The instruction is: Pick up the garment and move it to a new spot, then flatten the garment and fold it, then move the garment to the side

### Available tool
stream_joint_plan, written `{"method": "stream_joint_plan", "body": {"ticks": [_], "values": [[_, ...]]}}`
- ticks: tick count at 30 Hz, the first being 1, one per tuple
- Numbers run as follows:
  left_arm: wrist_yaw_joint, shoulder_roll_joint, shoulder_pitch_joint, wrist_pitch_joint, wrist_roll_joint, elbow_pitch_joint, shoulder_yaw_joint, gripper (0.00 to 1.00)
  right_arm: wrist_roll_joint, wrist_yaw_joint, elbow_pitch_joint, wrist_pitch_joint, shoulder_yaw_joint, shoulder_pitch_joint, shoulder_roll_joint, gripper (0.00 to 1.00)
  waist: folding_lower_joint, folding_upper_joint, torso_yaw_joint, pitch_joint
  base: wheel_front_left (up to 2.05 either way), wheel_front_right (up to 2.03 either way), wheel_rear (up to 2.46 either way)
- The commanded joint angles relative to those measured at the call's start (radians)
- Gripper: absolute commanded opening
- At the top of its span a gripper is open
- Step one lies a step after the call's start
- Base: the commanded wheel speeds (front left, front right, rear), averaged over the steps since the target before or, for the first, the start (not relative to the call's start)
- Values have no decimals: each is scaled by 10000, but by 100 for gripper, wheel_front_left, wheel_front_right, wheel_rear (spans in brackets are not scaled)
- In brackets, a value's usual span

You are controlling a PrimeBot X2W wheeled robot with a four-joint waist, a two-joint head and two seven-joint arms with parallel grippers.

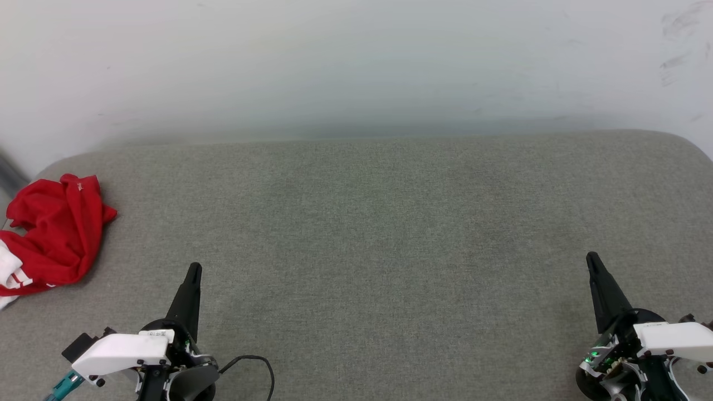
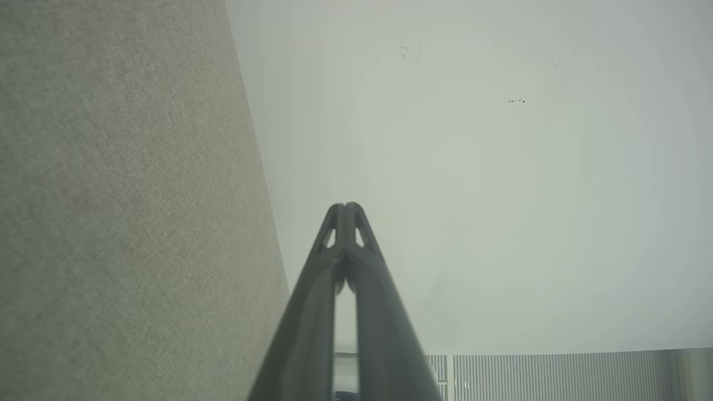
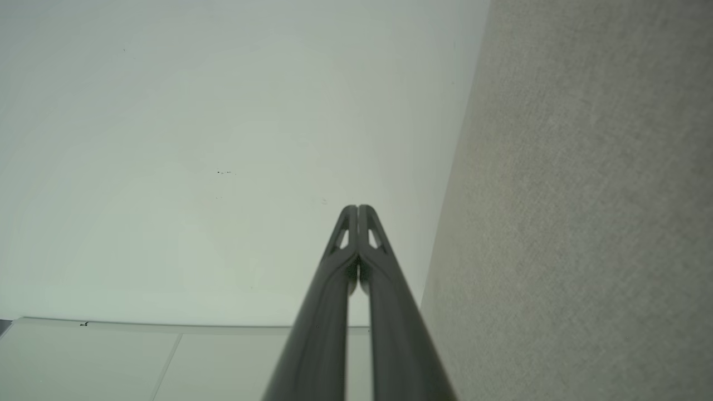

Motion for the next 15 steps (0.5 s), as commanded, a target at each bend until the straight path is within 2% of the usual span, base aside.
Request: {"method": "stream_joint_plan", "body": {"ticks": [1,15], "values": [[-19,-10,-86,14,11,-2,25,0,-47,-3,4,6,6,-126,37,0,0,0,0,0,0,0,0],[-19,-10,-86,14,11,-2,25,0,-46,-3,4,5,6,-126,37,0,0,0,0,0,0,0,0]]}}
